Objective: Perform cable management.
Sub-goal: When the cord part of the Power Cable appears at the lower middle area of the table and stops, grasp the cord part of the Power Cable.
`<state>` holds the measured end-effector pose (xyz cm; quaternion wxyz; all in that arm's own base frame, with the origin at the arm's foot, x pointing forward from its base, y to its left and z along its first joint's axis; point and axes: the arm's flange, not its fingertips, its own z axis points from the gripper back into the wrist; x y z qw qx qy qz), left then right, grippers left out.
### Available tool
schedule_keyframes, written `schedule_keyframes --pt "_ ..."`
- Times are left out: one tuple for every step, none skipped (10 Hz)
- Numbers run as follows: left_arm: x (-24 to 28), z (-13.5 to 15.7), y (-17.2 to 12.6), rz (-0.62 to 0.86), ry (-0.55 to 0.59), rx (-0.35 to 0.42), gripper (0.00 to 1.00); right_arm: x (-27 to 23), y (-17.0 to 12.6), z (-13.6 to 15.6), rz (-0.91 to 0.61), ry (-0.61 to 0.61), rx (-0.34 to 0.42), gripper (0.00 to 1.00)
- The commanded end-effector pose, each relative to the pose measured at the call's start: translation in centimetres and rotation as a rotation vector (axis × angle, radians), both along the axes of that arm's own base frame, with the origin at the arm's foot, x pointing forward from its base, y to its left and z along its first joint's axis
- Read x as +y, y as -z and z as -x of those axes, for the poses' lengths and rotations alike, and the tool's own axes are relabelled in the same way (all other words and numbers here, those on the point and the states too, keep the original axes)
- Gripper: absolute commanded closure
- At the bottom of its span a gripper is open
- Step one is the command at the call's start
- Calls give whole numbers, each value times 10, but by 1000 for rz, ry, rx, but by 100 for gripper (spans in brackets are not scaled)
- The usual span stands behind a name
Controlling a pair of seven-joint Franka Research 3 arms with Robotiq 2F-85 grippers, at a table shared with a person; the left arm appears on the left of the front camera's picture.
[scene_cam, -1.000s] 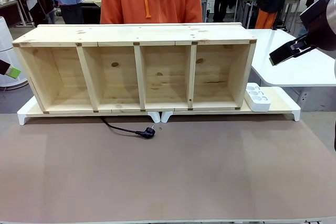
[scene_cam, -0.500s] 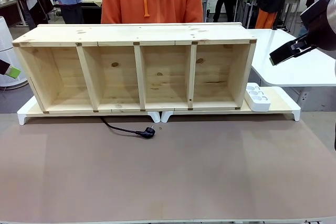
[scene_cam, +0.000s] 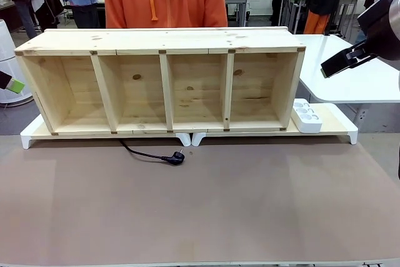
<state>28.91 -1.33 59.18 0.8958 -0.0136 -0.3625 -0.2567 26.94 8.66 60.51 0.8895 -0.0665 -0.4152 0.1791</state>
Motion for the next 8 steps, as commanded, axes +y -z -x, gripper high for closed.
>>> schedule_keyframes --pt "1 0 -1 2 -5 -5 0 -1 1 -1 5 1 3 0" --pt "1 0 -1 2 -5 -5 0 -1 1 -1 5 1 3 0" --pt "1 0 -1 2 -5 -5 0 -1 1 -1 5 1 3 0" --pt "1 0 -1 2 -5 -5 0 -1 1 -1 5 1 3 0" --pt "1 0 -1 2 -5 -5 0 -1 1 -1 5 1 3 0" --pt "1 0 -1 2 -5 -5 0 -1 1 -1 5 1 3 0" --pt "1 0 -1 2 -5 -5 0 -1 1 -1 5 1 3 0" --pt "1 0 -1 2 -5 -5 0 -1 1 -1 5 1 3 0"
